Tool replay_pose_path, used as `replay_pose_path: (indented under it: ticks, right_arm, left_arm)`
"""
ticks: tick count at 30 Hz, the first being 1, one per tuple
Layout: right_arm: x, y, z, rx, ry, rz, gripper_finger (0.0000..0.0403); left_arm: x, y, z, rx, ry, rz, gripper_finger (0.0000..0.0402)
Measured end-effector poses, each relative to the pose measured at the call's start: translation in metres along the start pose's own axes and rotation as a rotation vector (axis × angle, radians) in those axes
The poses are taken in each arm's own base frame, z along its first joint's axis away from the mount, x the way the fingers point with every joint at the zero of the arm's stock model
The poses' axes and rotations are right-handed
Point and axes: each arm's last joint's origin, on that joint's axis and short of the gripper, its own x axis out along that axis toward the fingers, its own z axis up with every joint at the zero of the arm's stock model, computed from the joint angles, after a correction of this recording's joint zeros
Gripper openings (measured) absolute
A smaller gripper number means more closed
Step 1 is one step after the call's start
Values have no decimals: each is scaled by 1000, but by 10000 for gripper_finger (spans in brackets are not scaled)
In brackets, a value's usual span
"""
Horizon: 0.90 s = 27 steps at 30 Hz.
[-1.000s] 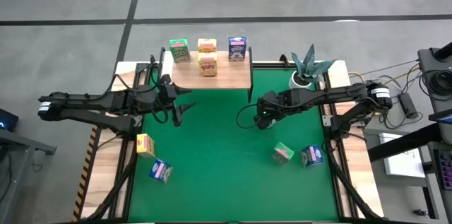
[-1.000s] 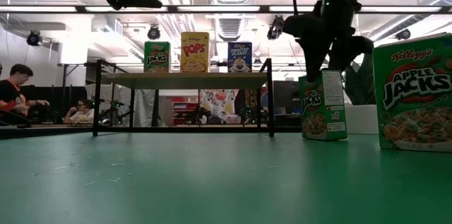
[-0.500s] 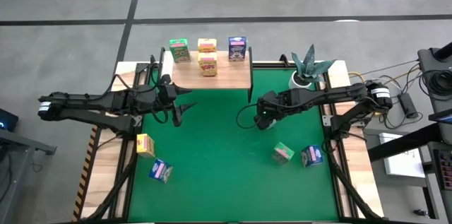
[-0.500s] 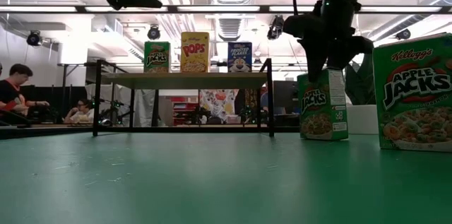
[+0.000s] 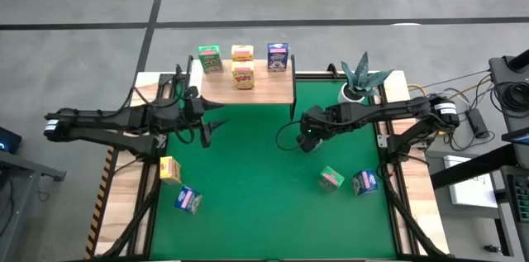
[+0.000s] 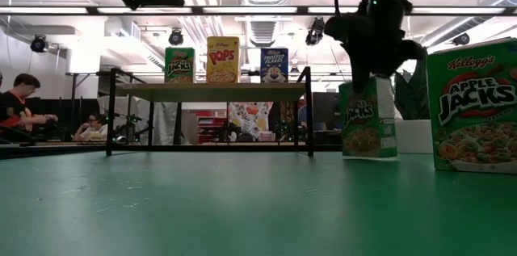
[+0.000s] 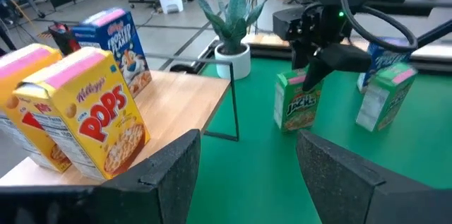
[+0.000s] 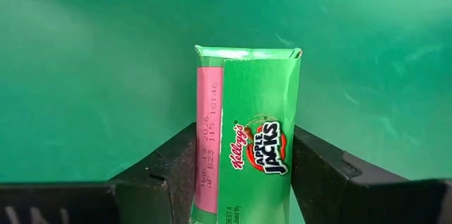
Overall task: Stack cereal on shelf
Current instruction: Put the top green cereal box on the shelf aligned with the other green cereal box
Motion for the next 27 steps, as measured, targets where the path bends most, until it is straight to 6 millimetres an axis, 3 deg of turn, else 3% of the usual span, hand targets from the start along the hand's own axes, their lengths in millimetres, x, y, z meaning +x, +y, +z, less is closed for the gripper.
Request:
replay_pose_path:
  ticks: [8, 15, 21, 27]
  right_arm:
    - [-35, 16, 20, -119, -112, 115, 176]
    - [-67, 34, 43, -231, -310, 273, 176]
    - [-93, 50, 62, -326, -459, 354, 176]
    - [-105, 75, 88, -450, -551, 361, 176]
  left_arm:
    - [-33, -2, 10, -28, -129, -86, 217]
    - [-57, -5, 17, -49, -237, -179, 217]
    - [-66, -4, 14, -58, -296, -209, 217]
    - [-75, 2, 11, -92, -353, -211, 217]
